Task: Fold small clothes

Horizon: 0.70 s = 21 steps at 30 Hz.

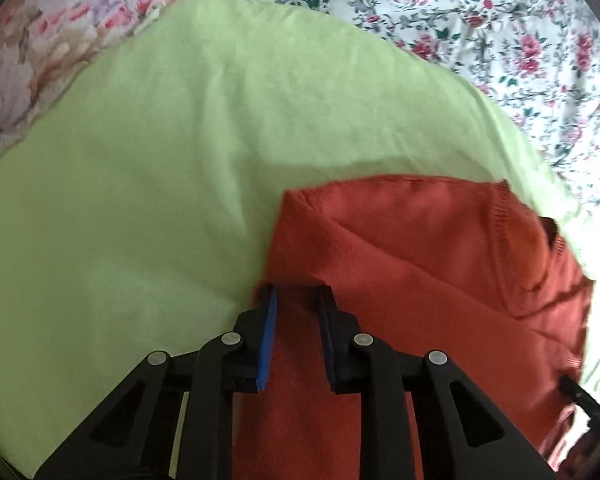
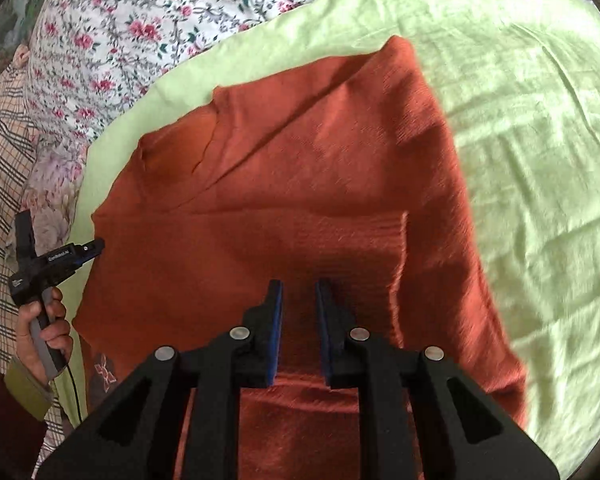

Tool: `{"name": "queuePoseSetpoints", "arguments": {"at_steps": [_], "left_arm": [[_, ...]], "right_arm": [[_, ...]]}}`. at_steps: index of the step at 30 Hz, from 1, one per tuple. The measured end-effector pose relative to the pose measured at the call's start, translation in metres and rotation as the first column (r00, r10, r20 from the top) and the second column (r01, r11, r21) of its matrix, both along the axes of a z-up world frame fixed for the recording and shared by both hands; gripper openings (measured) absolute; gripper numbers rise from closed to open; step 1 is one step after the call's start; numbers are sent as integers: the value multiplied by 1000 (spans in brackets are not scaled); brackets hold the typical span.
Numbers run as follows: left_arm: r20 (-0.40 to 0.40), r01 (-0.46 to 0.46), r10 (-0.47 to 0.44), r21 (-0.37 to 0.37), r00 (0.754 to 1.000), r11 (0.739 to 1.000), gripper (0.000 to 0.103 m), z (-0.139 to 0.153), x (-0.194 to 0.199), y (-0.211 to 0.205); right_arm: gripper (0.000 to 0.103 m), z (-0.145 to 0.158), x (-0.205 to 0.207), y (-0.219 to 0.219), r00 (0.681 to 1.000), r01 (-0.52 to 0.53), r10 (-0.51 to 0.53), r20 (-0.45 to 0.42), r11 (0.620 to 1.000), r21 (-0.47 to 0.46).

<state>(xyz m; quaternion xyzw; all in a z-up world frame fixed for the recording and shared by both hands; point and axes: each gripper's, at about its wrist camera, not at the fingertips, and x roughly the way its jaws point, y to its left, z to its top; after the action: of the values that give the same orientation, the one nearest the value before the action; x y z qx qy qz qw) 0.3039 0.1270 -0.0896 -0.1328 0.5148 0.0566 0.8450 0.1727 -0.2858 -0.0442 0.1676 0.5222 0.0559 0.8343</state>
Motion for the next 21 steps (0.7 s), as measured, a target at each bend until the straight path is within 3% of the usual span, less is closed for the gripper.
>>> {"name": "queuePoseSetpoints", "arguments": {"at_steps": [3, 5, 8, 10, 14, 17, 21], "left_arm": [[-11, -15, 15, 34, 1000, 999, 25, 1, 1, -1], [-16, -40, 40, 42, 999, 998, 33, 5, -4, 0], [-14, -59, 59, 16, 998, 998, 35, 9, -25, 5], [-6, -47, 47, -17, 999, 999, 35, 11, -48, 6], [-12, -16, 16, -37, 1000, 999, 46, 15, -112, 5], [-32, 16, -17, -35, 999, 999, 55, 14, -166, 0], [-74, 26, -30, -55, 997, 998, 58, 7, -233, 3]], "right_arm": [[18, 0, 3, -3, 1000, -31, 31, 0, 1000, 2], [20, 2, 2, -1, 998, -55, 55, -2, 998, -7], [23, 3, -2, -1, 996, -85, 84, -9, 996, -24], [24, 10, -9, -6, 999, -47, 46, -14, 998, -30], [51, 34, -41, -15, 998, 53, -52, 31, 998, -37], [53, 45, -66, -13, 997, 68, -67, 39, 997, -34], [53, 51, -101, -12, 996, 89, -88, 32, 996, -33]]}}
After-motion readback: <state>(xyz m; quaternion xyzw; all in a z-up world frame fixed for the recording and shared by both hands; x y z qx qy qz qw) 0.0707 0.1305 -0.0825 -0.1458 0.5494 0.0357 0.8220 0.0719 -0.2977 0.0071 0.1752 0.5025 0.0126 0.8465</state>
